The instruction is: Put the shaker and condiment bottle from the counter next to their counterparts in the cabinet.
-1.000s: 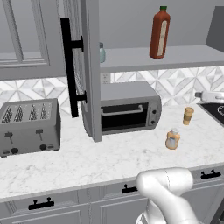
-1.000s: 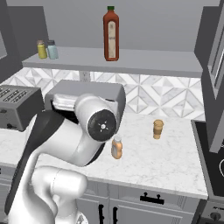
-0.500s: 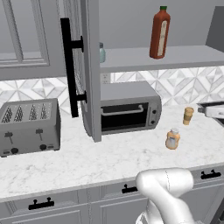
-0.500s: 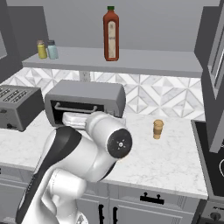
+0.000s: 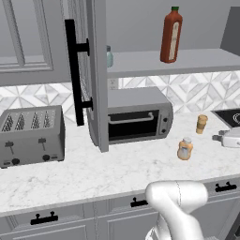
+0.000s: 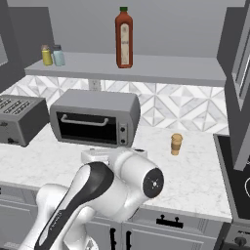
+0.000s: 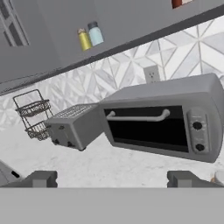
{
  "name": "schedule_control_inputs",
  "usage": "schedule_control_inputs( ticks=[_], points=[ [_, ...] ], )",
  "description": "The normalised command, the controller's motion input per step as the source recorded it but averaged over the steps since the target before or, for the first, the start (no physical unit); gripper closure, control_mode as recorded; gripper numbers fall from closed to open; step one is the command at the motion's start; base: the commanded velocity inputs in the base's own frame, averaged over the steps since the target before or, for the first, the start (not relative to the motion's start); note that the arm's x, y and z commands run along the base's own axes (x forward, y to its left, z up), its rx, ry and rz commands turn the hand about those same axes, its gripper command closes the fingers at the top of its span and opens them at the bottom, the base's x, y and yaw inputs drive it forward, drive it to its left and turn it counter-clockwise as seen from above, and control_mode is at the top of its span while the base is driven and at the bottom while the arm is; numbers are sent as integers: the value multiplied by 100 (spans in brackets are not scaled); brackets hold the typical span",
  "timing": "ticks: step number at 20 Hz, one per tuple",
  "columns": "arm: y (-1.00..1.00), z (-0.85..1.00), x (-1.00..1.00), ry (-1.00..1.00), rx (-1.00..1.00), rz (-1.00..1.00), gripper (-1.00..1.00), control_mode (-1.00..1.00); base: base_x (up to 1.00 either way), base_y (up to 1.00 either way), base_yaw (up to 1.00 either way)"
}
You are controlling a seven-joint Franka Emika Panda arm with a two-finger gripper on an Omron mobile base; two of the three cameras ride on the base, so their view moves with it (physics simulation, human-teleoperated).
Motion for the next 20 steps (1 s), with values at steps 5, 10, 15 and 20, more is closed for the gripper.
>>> schedule_control_inputs(
  ticks=[5, 10, 15, 20],
  points=[
    [-6, -55, -3, 0, 0, 1, -100, -100, 0, 0, 0],
    [0, -63, 0, -5, -1, 0, -100, -100, 0, 0, 0],
    [-4, -40, 1, -17, 0, 0, -100, -100, 0, 0, 0],
    [0, -44, 13, -21, -2, 0, -100, -100, 0, 0, 0]
  ],
)
